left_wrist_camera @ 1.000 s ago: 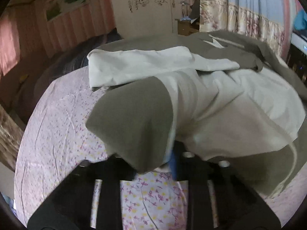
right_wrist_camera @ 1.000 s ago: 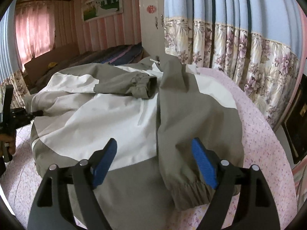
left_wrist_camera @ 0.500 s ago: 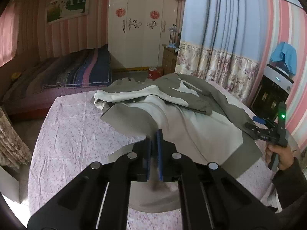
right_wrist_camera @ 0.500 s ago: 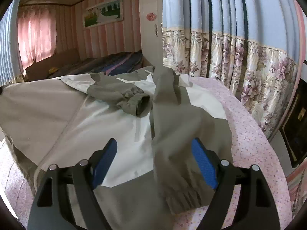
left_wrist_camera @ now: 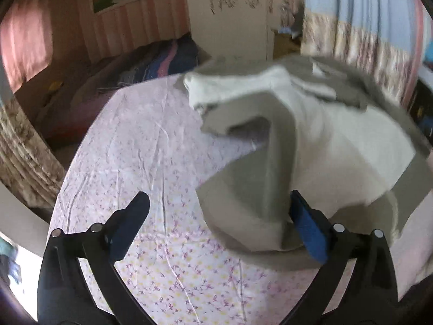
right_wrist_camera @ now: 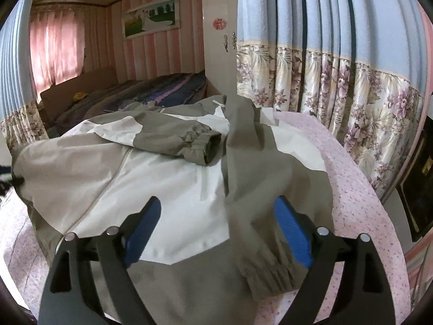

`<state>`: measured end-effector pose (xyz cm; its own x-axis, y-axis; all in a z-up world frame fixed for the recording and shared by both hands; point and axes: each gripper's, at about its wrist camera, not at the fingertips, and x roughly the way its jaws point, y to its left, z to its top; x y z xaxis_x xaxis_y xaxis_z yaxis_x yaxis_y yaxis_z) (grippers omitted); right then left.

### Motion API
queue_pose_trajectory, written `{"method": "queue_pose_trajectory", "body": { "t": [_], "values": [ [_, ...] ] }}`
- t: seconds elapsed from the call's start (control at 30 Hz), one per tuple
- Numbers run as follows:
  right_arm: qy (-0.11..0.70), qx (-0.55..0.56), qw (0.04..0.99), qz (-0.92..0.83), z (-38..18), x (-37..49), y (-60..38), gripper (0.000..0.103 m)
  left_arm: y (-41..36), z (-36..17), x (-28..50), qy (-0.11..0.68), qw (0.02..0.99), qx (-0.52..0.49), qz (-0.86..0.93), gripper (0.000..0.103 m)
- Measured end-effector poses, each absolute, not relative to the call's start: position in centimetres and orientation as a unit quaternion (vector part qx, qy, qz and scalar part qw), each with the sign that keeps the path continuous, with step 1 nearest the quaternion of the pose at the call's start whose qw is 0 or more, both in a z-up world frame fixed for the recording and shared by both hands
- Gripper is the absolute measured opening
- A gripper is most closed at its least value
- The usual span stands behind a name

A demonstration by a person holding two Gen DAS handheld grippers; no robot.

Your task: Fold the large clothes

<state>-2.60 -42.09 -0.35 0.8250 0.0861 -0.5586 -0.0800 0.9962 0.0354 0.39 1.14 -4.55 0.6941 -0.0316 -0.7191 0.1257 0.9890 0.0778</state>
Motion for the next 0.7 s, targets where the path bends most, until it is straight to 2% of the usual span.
{"method": "queue_pose_trajectory", "body": {
  "t": [0.13, 0.27, 0.5, 0.7],
  "values": [
    [0.305, -0.001, 0.951, 0.048, -1.2, -2.9, -41.8, 0.086, -0.6, -6.1, -0.6, 0.386, 0.910, 0.101, -0.109, 0.100],
    [0.328, -0.007, 0.944, 0.039, -2.5, -4.2, -42.5, 0.086, -2.0, -7.7, -0.1, 0.384, 0.906, 0.152, -0.090, 0.100],
    [0.342, -0.002, 0.937, 0.073, -4.3, -6.9, -42.8, 0.086, -2.6, -8.6, 1.9, 0.390, 0.909, 0.121, -0.081, 0.100],
    [0.324, 0.014, 0.943, 0.080, -3.5, -8.7, -43.3, 0.086, -2.8, -8.7, 2.7, 0.397, 0.909, 0.103, -0.067, 0.100]
  ]
}}
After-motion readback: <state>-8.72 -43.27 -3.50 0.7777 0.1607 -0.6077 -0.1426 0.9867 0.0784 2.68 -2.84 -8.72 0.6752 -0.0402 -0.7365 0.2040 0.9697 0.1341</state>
